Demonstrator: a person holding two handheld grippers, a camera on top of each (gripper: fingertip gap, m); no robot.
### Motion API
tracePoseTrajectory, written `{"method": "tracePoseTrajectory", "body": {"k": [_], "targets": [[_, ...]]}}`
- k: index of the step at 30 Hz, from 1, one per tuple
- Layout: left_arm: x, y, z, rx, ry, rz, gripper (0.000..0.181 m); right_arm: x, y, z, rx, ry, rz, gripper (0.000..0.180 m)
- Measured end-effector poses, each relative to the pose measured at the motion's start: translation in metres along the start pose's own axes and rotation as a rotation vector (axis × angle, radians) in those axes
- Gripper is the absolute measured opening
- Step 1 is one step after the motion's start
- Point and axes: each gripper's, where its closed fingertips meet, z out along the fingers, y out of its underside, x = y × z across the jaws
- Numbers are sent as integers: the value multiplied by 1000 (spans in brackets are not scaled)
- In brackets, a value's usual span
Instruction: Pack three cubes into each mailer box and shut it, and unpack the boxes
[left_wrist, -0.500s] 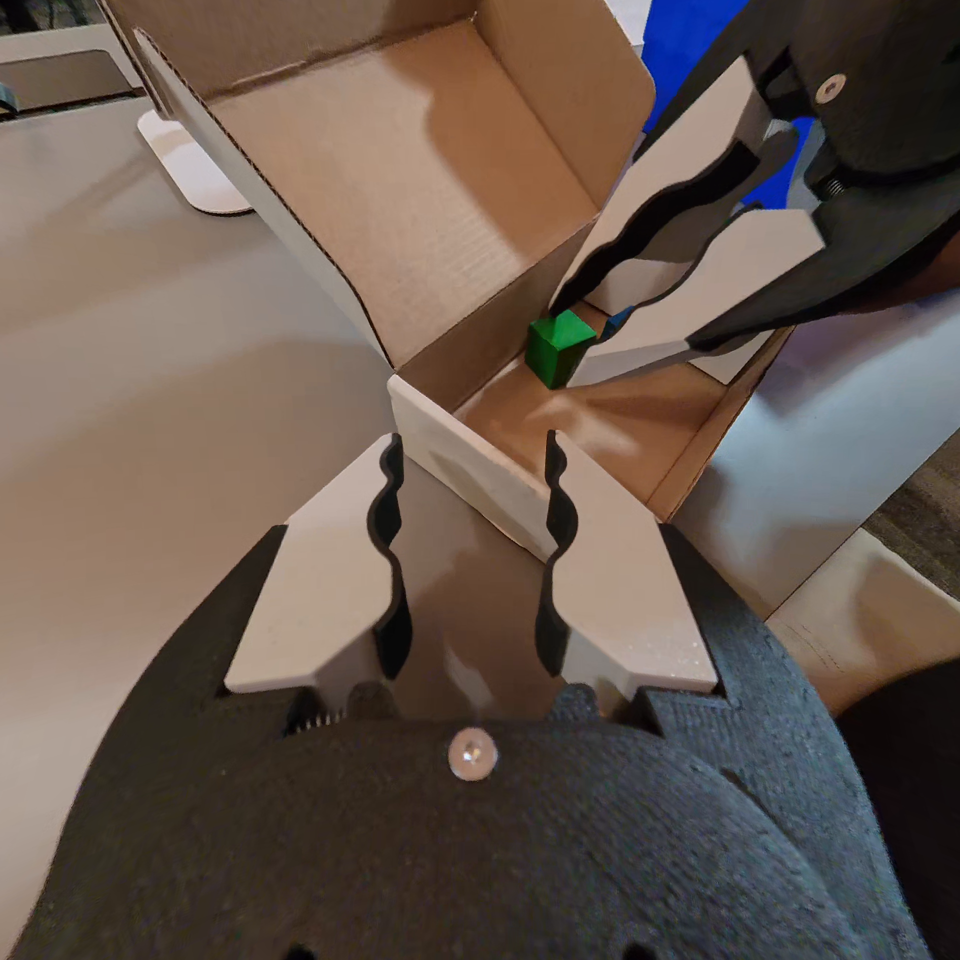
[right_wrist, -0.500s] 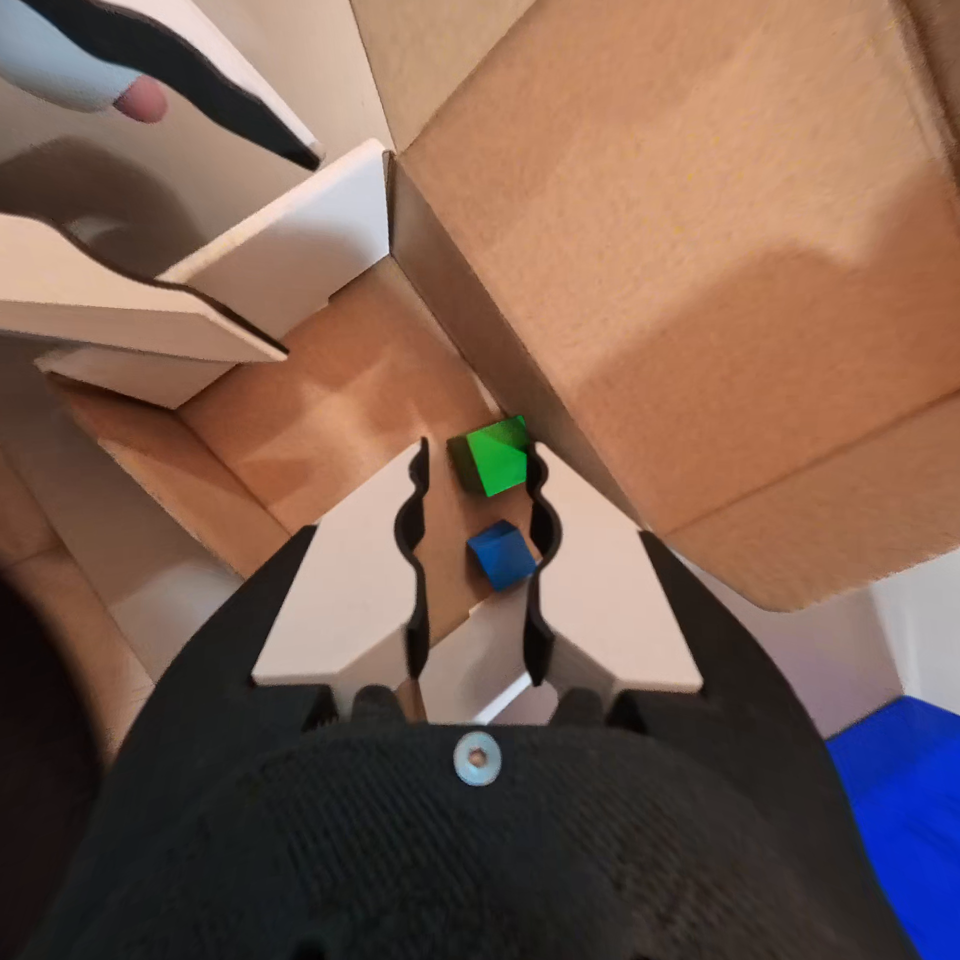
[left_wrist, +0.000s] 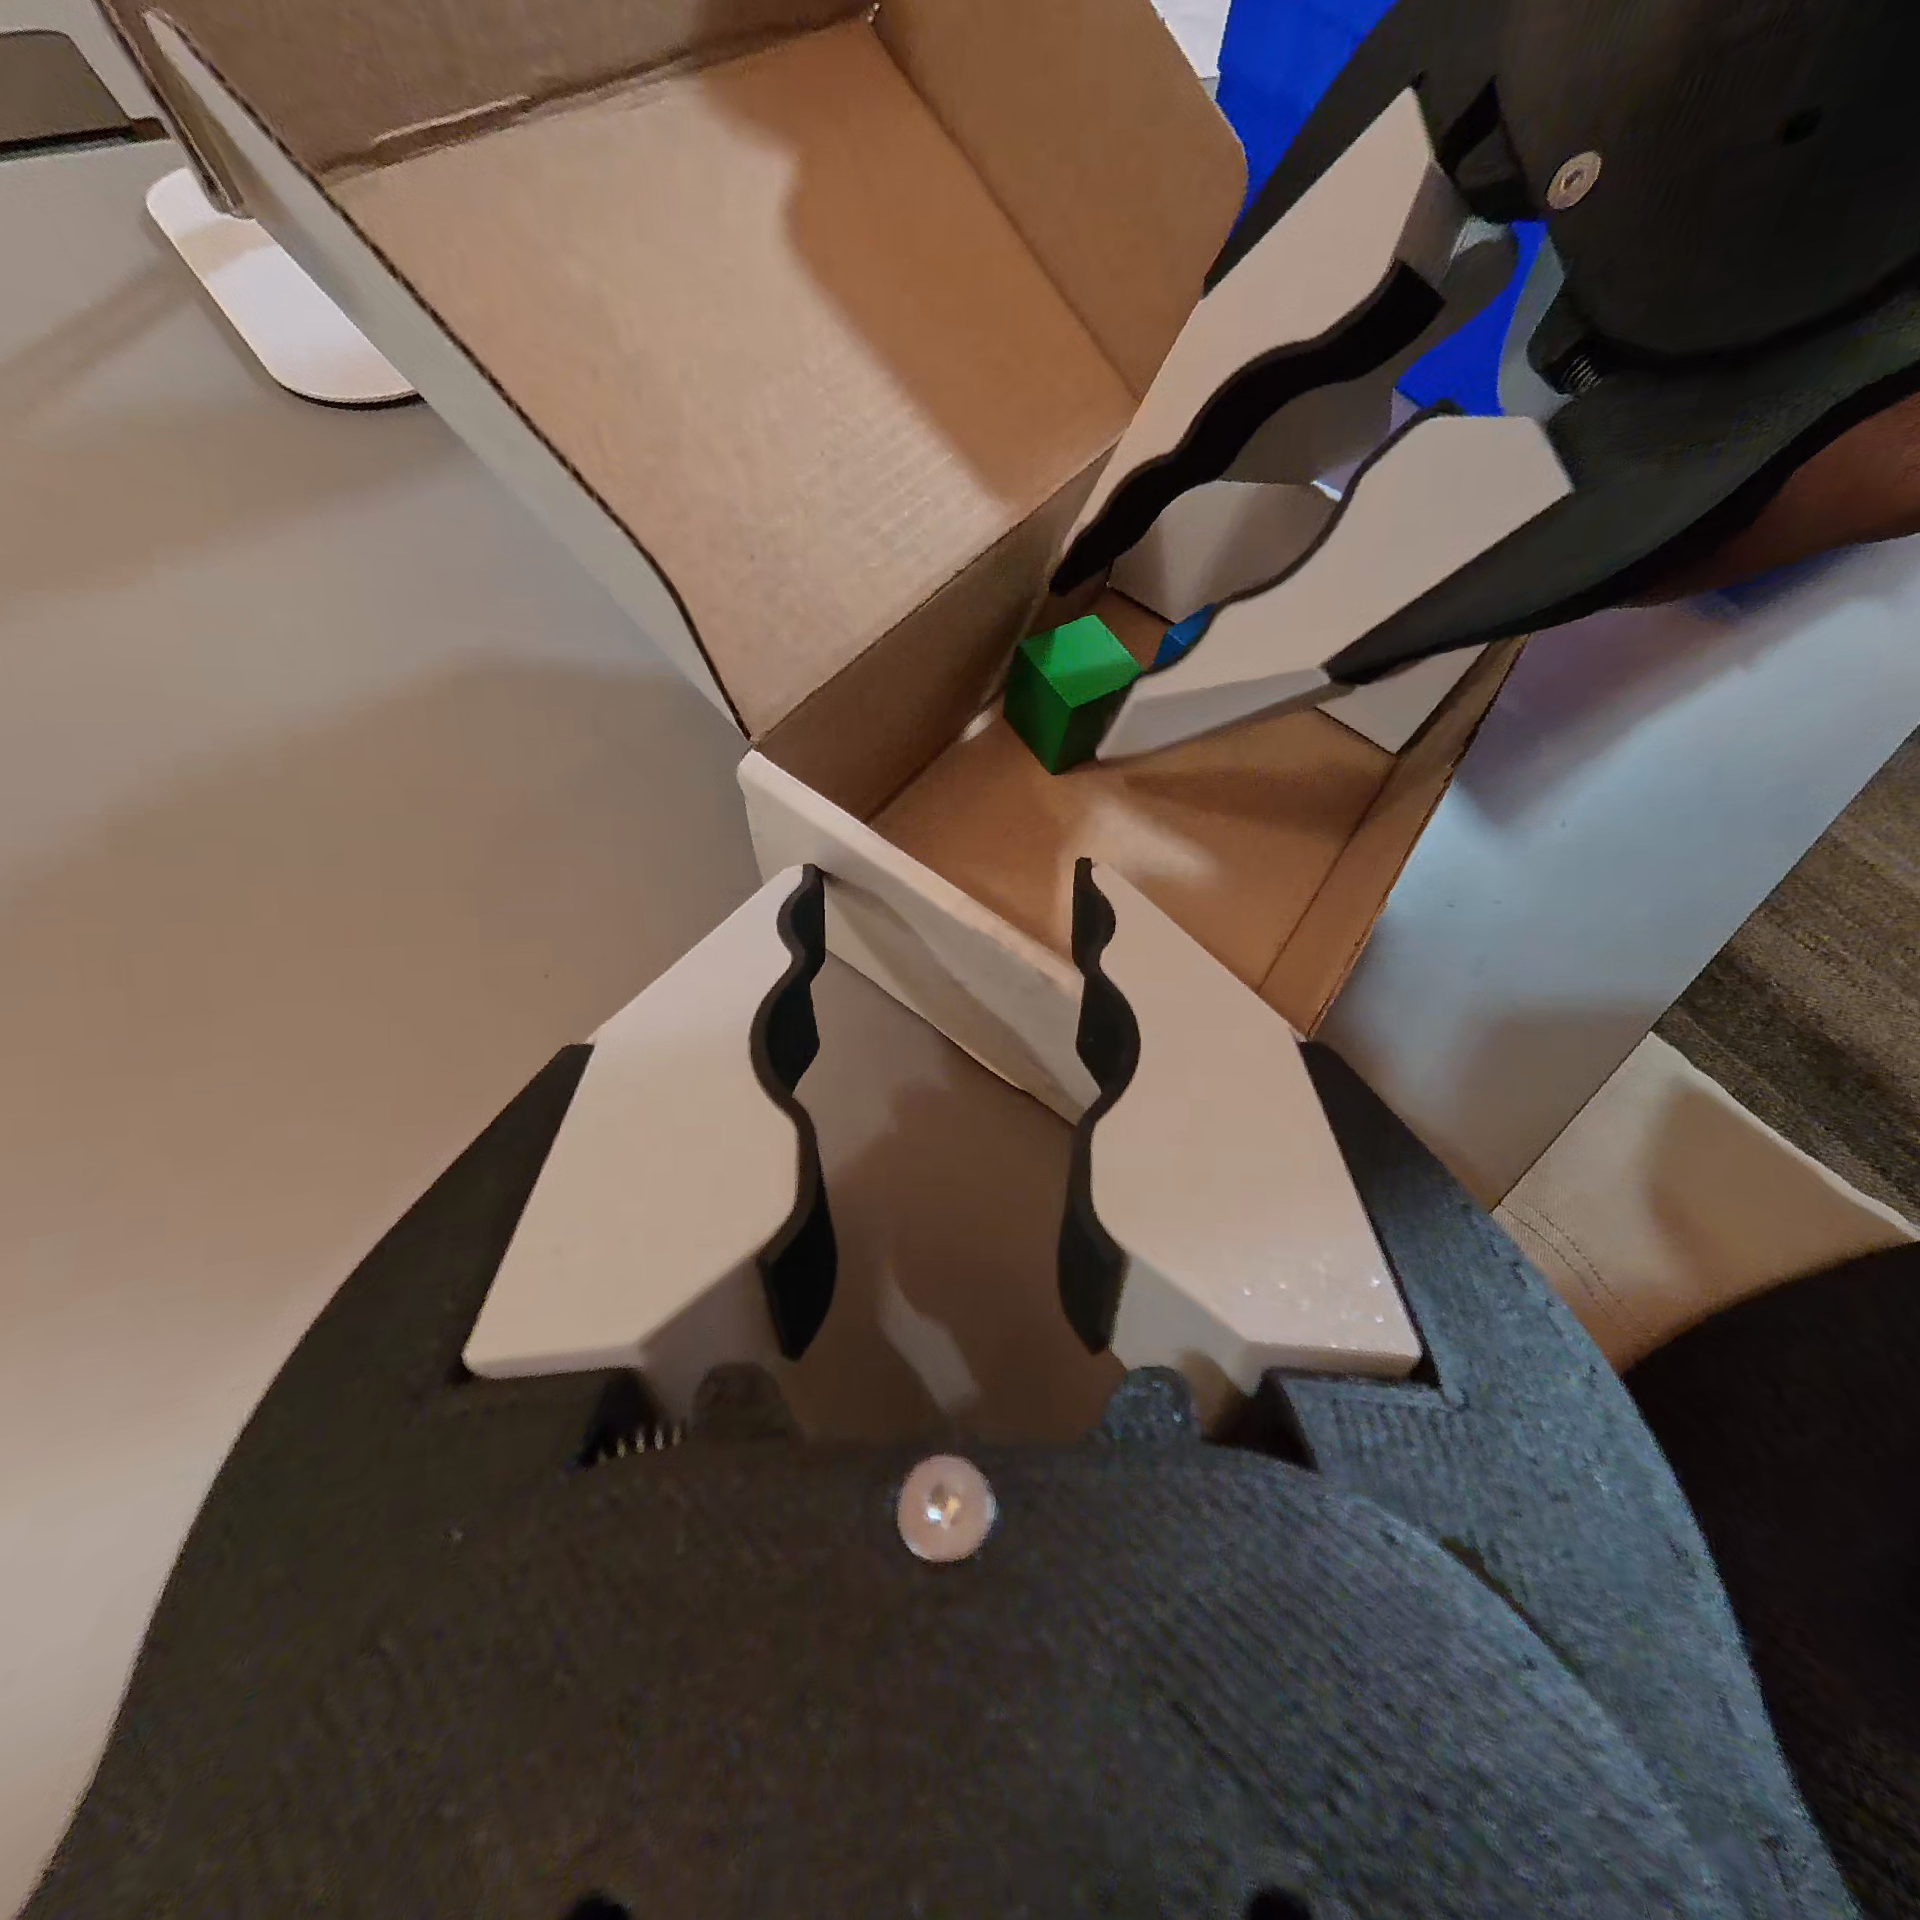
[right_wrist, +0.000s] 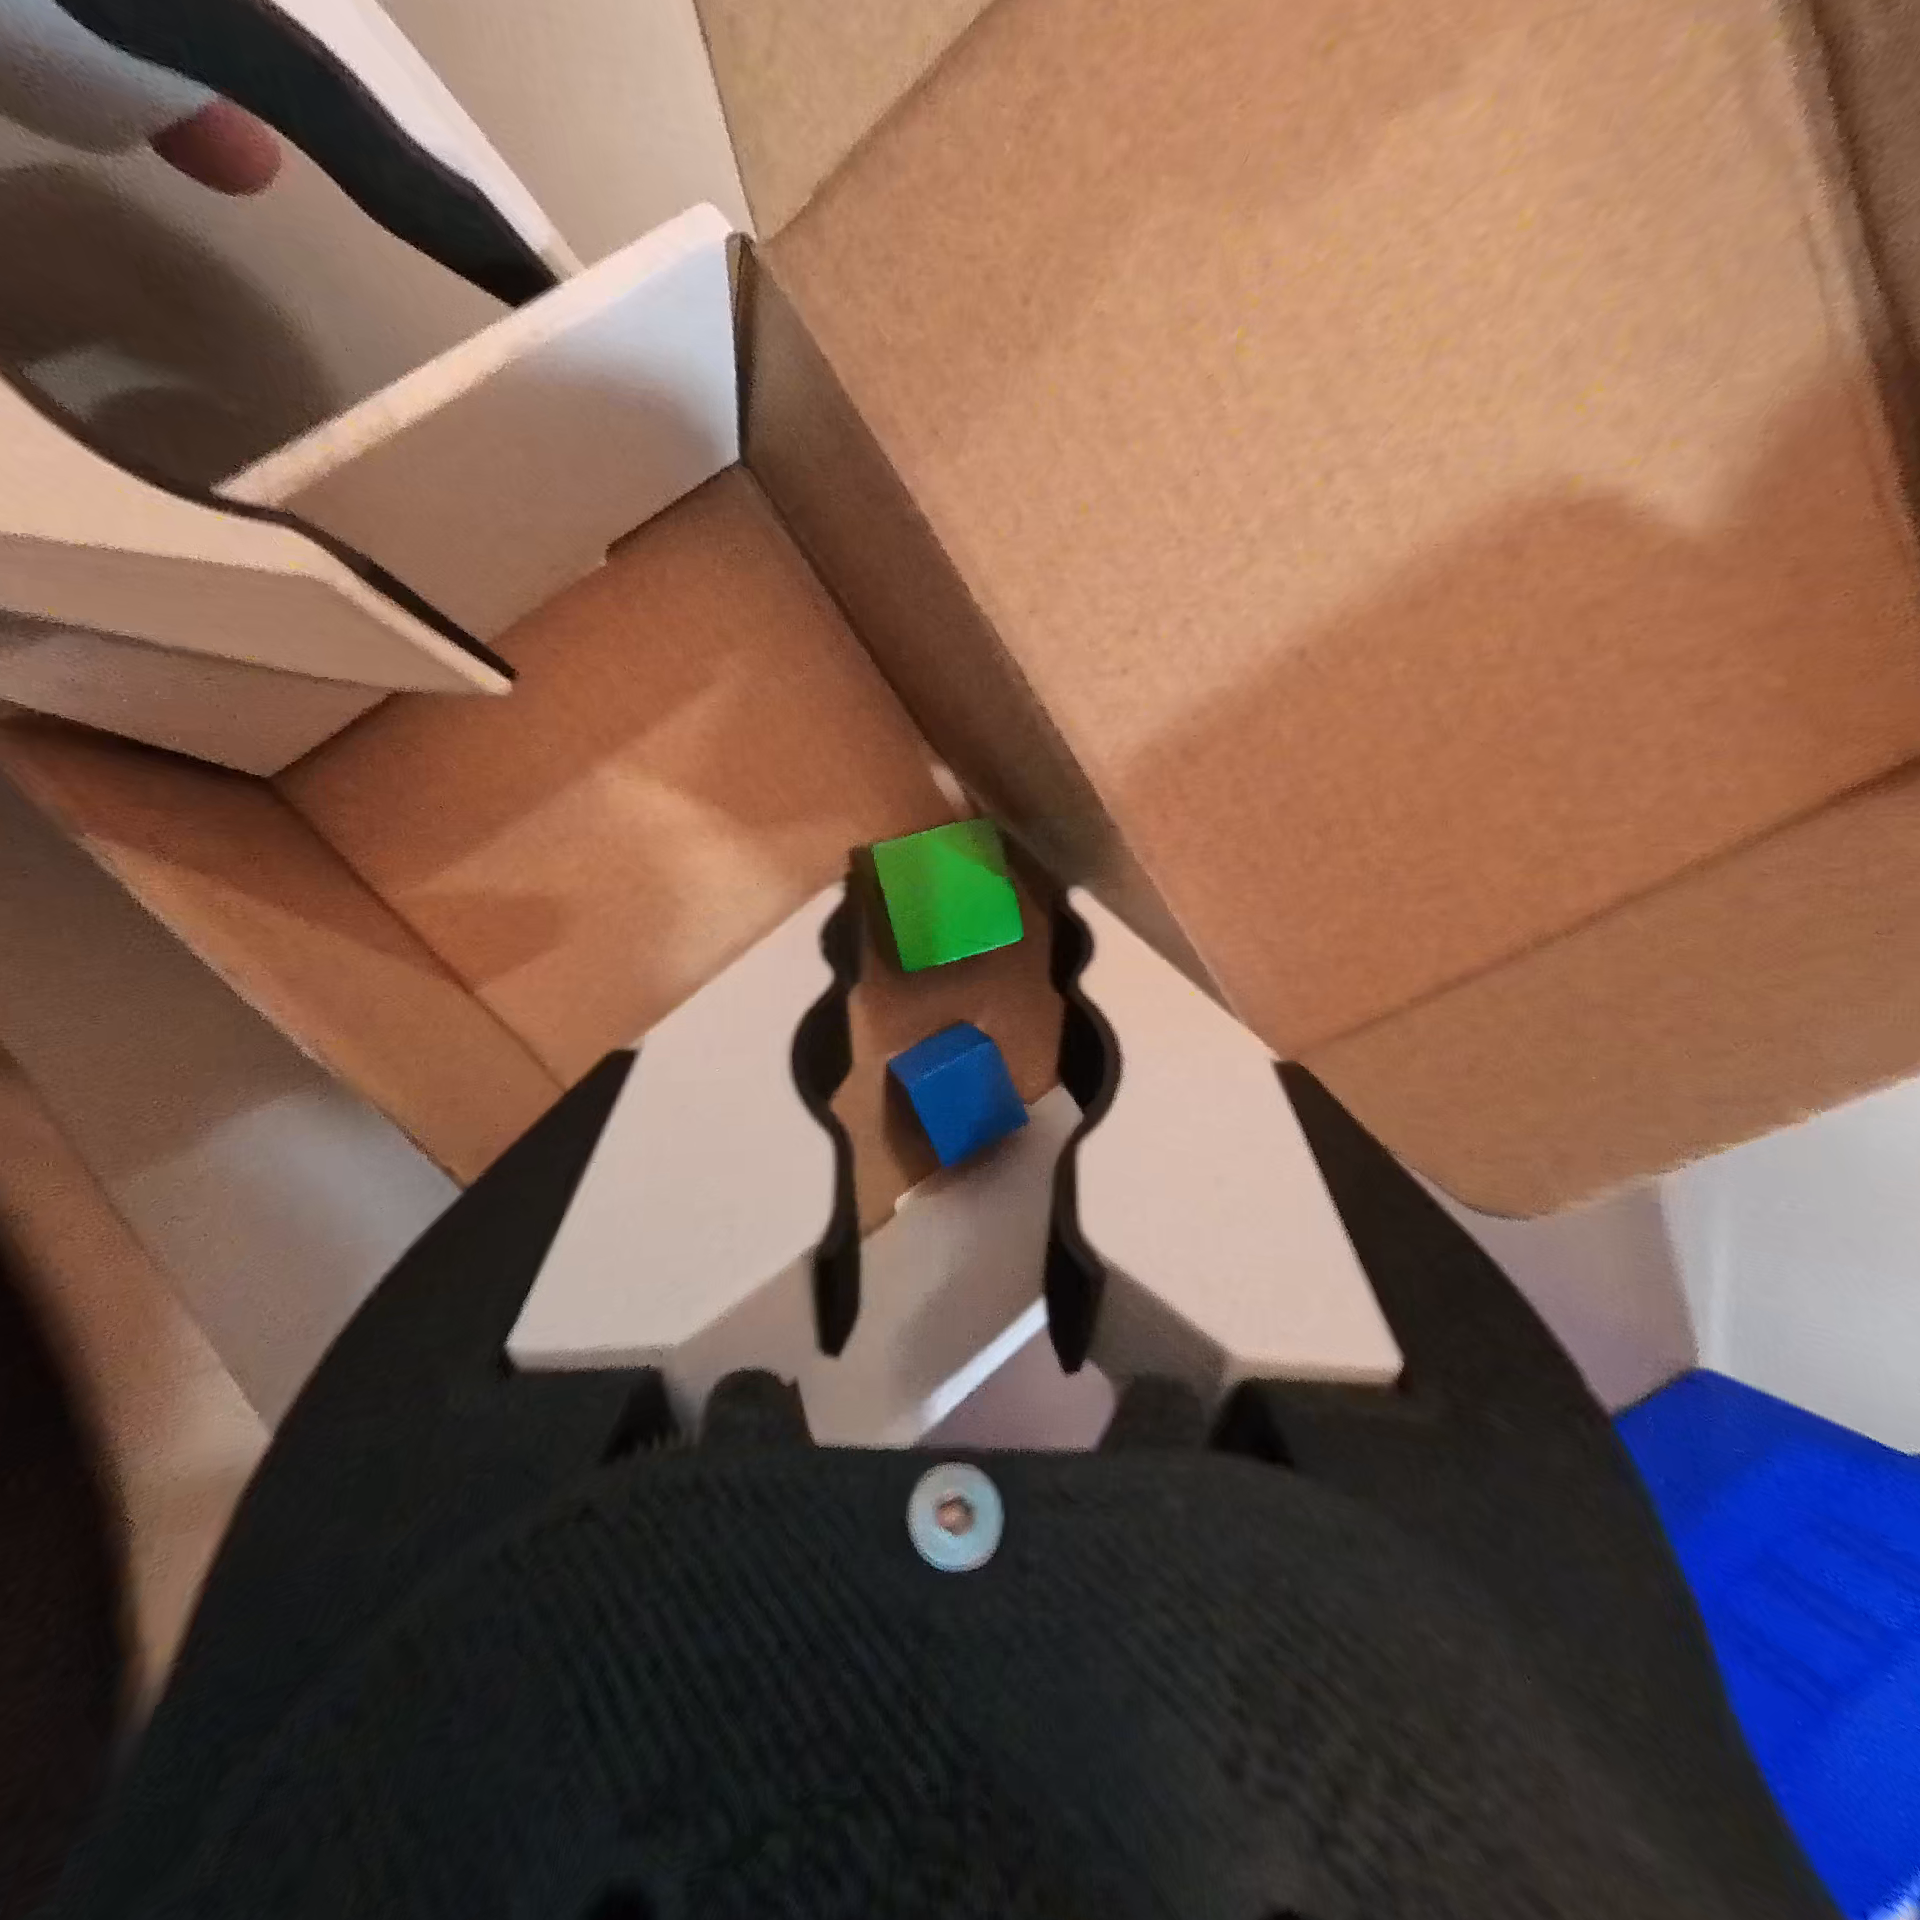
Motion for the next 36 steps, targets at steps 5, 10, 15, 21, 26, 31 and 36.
{"method": "tracePoseTrajectory", "body": {"k": [5, 10, 15, 21, 26, 31, 36], "targets": [[0, 0, 0, 0, 2, -2, 48, -13, -2, -3, 6, -69, -2, 26], [0, 0, 0, -2, 11, -11, 48, -16, -4, -8, 15, -86, -15, 26], [-3, -5, 5, -1, -19, 57, 47, -17, 4, 2, -43, -78, -34, 41], [-10, -12, 6, 28, -97, 189, 44, -18, -1, -2, -8, -93, -36, 27], [-13, -14, 8, 34, -99, 194, 44, 18, -8, -45, 99, -14, 31, 27], [-16, -18, 12, 32, -124, 247, 39, 84, 37, -128, 182, 159, 289, 27], [-17, -23, 18, 40, -136, 297, 35, 148, 169, -174, 7, 407, 566, 27]]}}
